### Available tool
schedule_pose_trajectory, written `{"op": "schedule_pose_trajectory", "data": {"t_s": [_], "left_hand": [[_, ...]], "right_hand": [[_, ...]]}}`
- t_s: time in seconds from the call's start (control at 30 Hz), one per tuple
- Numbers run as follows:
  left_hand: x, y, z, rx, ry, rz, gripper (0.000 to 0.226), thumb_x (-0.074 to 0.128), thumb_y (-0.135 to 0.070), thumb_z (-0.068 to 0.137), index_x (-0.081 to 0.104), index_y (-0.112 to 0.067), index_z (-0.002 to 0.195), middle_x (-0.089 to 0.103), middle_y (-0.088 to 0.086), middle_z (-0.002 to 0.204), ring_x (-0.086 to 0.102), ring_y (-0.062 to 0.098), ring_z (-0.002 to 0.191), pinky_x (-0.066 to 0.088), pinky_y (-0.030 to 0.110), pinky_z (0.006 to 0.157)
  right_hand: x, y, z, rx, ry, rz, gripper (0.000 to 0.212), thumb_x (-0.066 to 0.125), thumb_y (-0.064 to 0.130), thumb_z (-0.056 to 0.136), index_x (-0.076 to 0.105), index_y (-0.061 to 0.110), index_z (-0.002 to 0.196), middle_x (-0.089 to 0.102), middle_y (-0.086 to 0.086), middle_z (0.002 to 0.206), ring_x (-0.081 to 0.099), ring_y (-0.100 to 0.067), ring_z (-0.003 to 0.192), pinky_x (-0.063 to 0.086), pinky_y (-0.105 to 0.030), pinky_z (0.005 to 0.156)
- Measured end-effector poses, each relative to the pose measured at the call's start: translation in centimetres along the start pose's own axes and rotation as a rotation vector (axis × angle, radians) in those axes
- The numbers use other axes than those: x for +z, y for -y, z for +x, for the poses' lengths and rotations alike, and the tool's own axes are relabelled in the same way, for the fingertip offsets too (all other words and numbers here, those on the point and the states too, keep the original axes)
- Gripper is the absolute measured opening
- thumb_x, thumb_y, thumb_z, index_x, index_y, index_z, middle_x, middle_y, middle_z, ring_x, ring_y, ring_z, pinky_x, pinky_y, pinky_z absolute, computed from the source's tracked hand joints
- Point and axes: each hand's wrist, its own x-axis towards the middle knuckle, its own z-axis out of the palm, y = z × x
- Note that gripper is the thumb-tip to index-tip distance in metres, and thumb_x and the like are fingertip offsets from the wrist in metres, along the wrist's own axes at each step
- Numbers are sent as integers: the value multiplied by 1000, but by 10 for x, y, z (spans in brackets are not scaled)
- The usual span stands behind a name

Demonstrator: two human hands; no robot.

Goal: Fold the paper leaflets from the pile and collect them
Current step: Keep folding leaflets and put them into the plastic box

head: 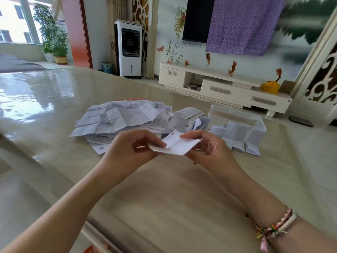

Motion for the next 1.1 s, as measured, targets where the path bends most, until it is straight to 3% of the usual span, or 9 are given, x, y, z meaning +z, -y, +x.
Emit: {"op": "schedule_pose_trajectory", "data": {"t_s": [0.07, 0.17, 0.23, 0.37, 0.47, 0.57, 0.8, 0.9, 1.1], "left_hand": [[2, 1, 0, -1, -11, -23, 13, 76, 5, 74, 71, 2, 85, 74, 10, 88, 70, 27, 90, 56, 33, 87], [3, 2, 0, -12, -43, -105, 34, 81, -6, 71, 64, 13, 93, 64, 32, 97, 65, 41, 93, 49, 49, 93], [3, -1, -1, -23, -38, -140, 43, 85, -16, 67, 65, 11, 94, 65, 31, 98, 66, 40, 89, 47, 53, 94], [5, -4, -2, -51, -62, -234, 21, 74, 2, 73, 71, -3, 93, 75, 8, 93, 71, 24, 90, 56, 30, 85], [9, -3, -2, -49, -59, -295, 32, 71, 10, 75, 69, -10, 99, 75, 2, 99, 72, 16, 86, 57, 23, 76], [14, 2, 1, -48, -56, -306, 44, 70, 15, 74, 62, -7, 110, 69, 5, 111, 72, 18, 83, 58, 25, 73], [14, 12, 5, -106, -75, -273, 77, 82, -2, 64, 50, -34, 126, 60, -8, 128, 71, 25, 87, 58, 35, 79], [14, 11, 5, -74, -75, -196, 80, 80, 1, 66, 47, -35, 129, 57, -11, 132, 72, 25, 86, 58, 39, 81], [20, 6, 1, 169, -77, 233, 79, 73, 7, 72, 45, -37, 131, 59, -18, 125, 69, 6, 82, 50, 12, 77]], "right_hand": [[-1, -1, 0, 14, -5, -5, 21, 75, 12, 80, 71, 28, 93, 71, 7, 92, 61, -8, 80, 49, -26, 66], [0, 3, 1, 53, -2, 2, 11, 73, 21, 80, 69, 23, 90, 71, 6, 80, 59, -2, 66, 48, -22, 60], [1, 4, 2, 71, 9, 3, 25, 71, 30, 74, 69, 13, 92, 71, 4, 75, 57, 1, 58, 46, -20, 56], [-1, 2, 3, 91, 2, 80, 54, 72, 36, 67, 62, -10, 95, 70, -7, 81, 67, -11, 73, 46, -24, 58], [-1, 5, 3, 108, -28, 141, 26, 71, 29, 71, 57, 6, 73, 60, 5, 60, 61, -11, 60, 44, -22, 53], [0, 4, 3, 109, -87, 144, 14, 70, 11, 81, 56, 13, 80, 58, 9, 55, 53, -9, 49, 41, -23, 51], [0, 5, -1, 61, -94, 38, 39, 65, 6, 88, 46, 24, 116, 61, 6, 62, 54, -9, 53, 43, -30, 59], [2, 6, -2, 81, -47, 86, 53, 65, 4, 87, 41, 31, 126, 73, 2, 86, 63, -6, 70, 51, -21, 65], [-6, 5, -2, -25, -87, -197, 34, 68, 1, 85, 62, 24, 109, 74, 5, 92, 60, -2, 64, 47, -18, 69]]}}
